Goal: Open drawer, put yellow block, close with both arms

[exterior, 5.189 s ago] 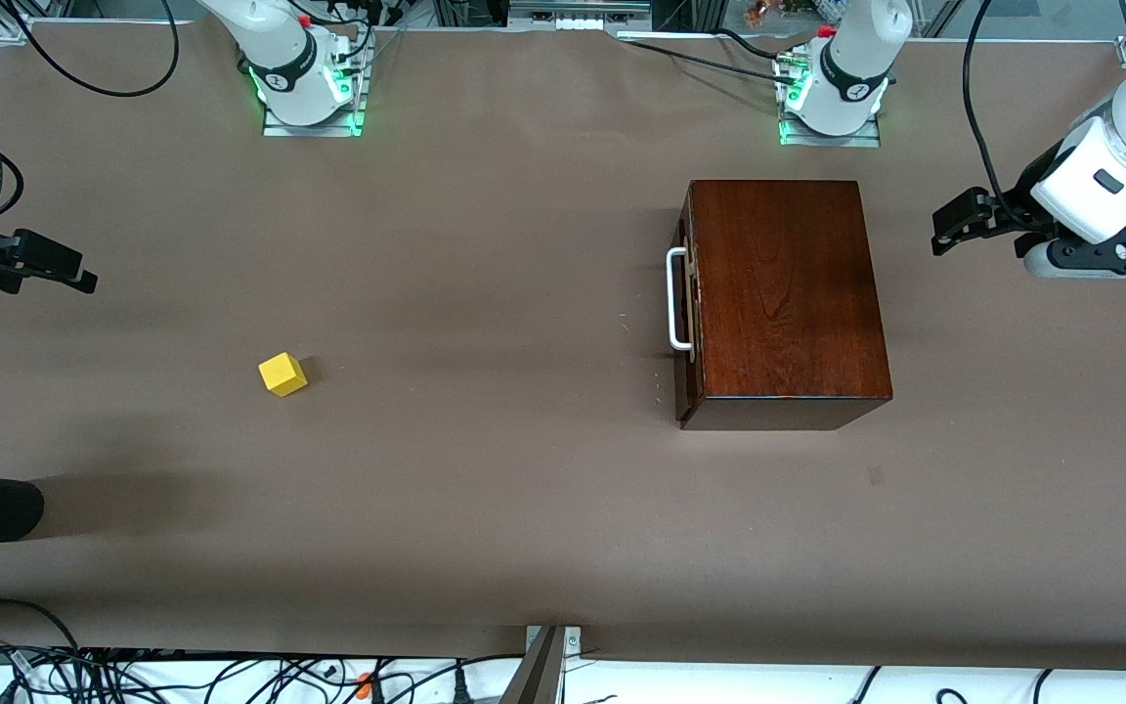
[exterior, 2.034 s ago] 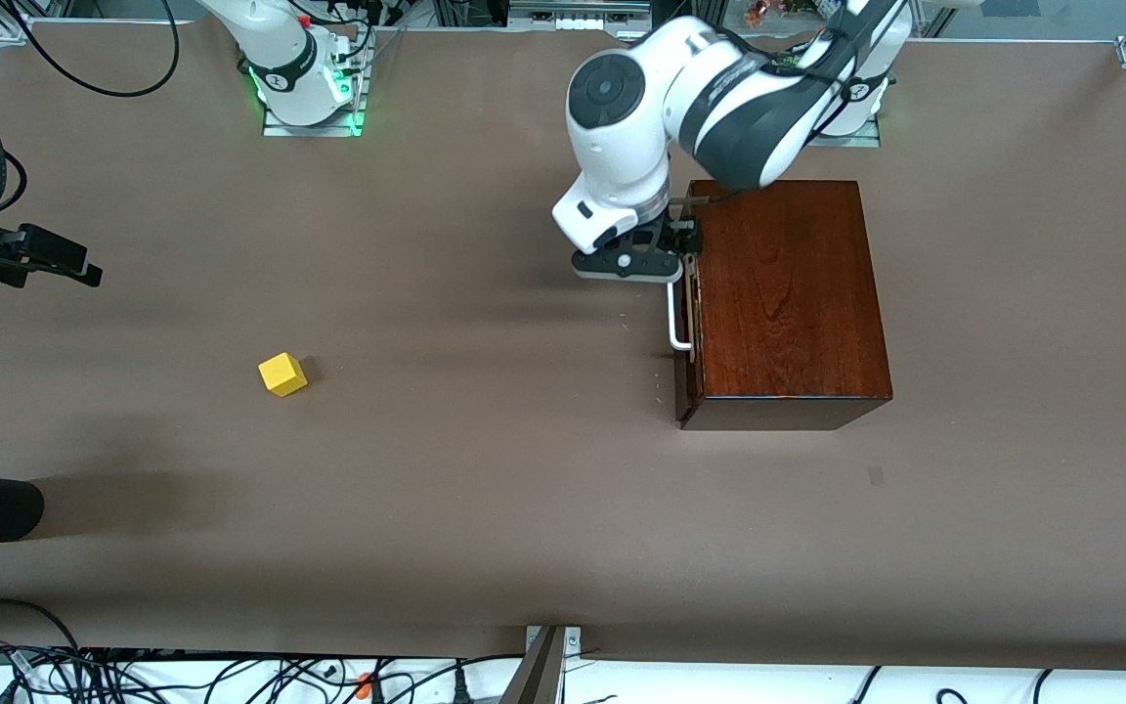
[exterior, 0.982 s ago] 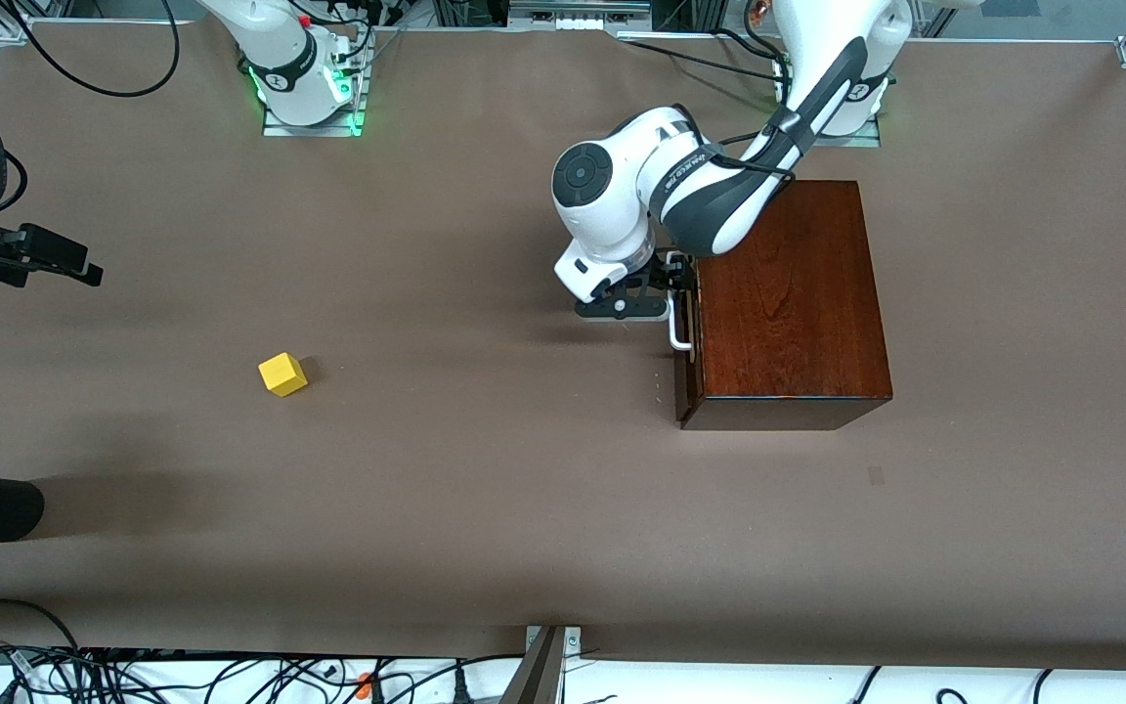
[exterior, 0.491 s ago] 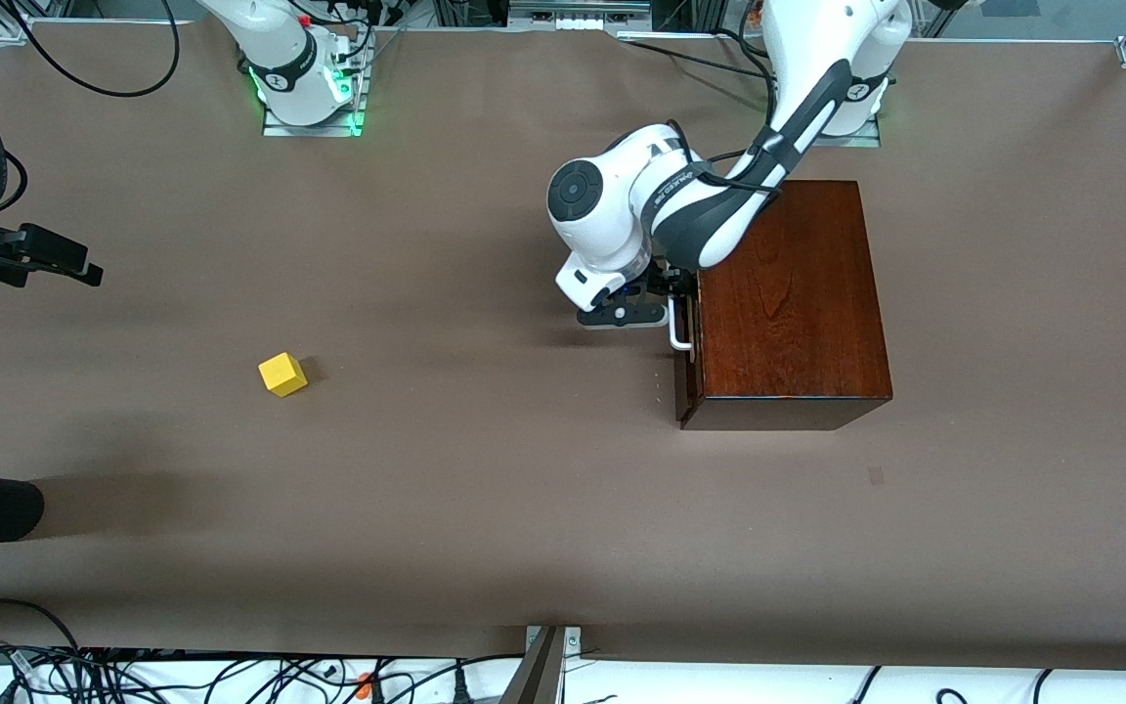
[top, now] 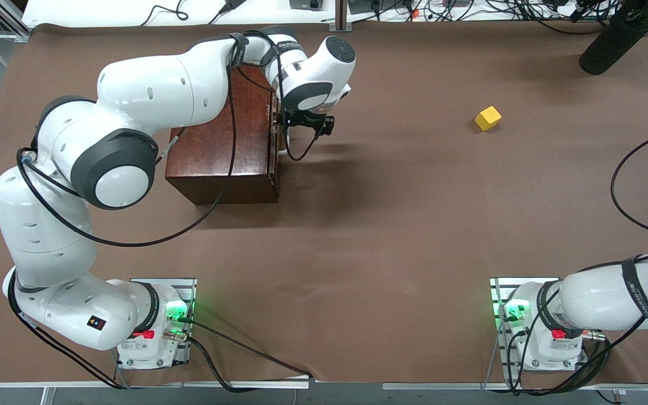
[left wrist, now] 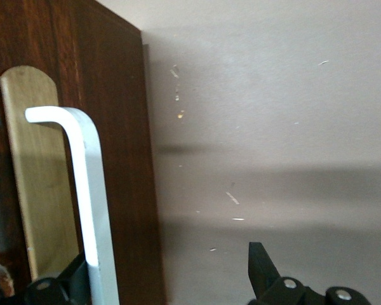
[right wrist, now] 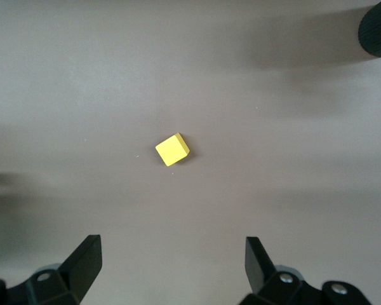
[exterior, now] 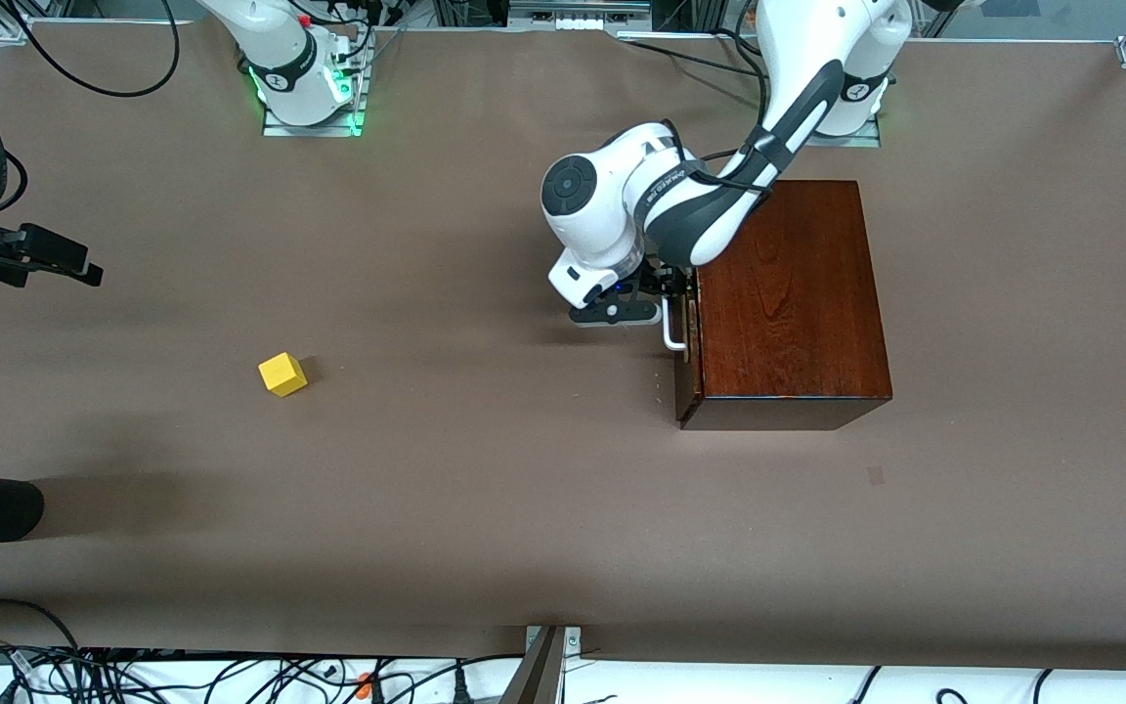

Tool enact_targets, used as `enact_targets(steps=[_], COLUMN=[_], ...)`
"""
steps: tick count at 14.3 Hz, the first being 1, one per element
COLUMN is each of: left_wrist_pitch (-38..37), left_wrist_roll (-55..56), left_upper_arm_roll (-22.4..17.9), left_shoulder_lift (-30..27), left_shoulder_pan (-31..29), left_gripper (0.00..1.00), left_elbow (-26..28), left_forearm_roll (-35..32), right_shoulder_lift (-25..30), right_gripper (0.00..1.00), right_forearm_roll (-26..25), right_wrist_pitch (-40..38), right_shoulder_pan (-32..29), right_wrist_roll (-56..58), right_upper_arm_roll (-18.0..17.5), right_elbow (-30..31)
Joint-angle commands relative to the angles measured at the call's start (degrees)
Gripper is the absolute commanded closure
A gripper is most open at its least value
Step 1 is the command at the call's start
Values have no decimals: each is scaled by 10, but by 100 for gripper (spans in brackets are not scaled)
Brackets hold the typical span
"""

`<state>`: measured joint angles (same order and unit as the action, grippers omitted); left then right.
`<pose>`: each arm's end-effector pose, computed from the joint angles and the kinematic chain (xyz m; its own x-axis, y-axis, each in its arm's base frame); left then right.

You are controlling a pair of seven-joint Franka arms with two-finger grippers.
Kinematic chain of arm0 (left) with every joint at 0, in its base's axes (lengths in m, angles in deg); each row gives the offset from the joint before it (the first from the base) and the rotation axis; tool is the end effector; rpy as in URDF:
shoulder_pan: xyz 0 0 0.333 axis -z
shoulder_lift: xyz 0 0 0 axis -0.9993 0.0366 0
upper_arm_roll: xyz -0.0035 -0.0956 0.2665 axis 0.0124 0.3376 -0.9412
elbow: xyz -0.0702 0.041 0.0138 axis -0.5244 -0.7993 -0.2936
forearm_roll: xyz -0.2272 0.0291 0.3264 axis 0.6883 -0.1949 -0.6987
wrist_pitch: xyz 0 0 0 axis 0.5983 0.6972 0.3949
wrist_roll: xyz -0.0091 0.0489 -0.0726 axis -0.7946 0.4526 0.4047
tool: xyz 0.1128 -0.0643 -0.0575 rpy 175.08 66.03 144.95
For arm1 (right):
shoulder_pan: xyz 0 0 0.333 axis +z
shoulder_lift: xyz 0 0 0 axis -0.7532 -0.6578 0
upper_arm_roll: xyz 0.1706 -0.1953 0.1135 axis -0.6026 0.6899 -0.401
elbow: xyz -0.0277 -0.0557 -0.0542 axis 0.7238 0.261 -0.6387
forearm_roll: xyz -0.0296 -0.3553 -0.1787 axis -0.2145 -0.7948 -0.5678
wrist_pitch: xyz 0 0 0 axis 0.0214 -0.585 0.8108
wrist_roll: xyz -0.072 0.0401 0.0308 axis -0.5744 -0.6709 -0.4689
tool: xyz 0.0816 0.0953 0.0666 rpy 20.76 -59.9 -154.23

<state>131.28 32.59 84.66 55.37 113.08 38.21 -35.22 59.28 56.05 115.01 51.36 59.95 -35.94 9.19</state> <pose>0.4649 -0.4436 0.2120 0.9984 -0.0419 -0.0390 -0.0517 -0.9530 -0.2984 0.5924 -0.0392 0.5054 0.9990 -0.0198 -0.0405 -0.0240 -0.9940 -0.1071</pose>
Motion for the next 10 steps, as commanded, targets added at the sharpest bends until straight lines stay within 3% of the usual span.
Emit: enact_targets(steps=[1, 10], left_wrist_pitch=[3, 2], left_wrist_roll=[26, 64], left_upper_arm_roll=[1, -1], left_shoulder_lift=[30, 71], left_shoulder_pan=[24, 70], left_gripper=[0, 0], left_elbow=[-48, -125], left_forearm_roll=[-7, -3], right_shoulder_lift=[4, 0], right_gripper=[0, 0], right_forearm_roll=[0, 0], right_wrist_pitch=[-10, -17], right_shoulder_pan=[-1, 0], right_wrist_roll=[0, -2], right_upper_arm_roll=[-2, -1], right_elbow=[-4, -3])
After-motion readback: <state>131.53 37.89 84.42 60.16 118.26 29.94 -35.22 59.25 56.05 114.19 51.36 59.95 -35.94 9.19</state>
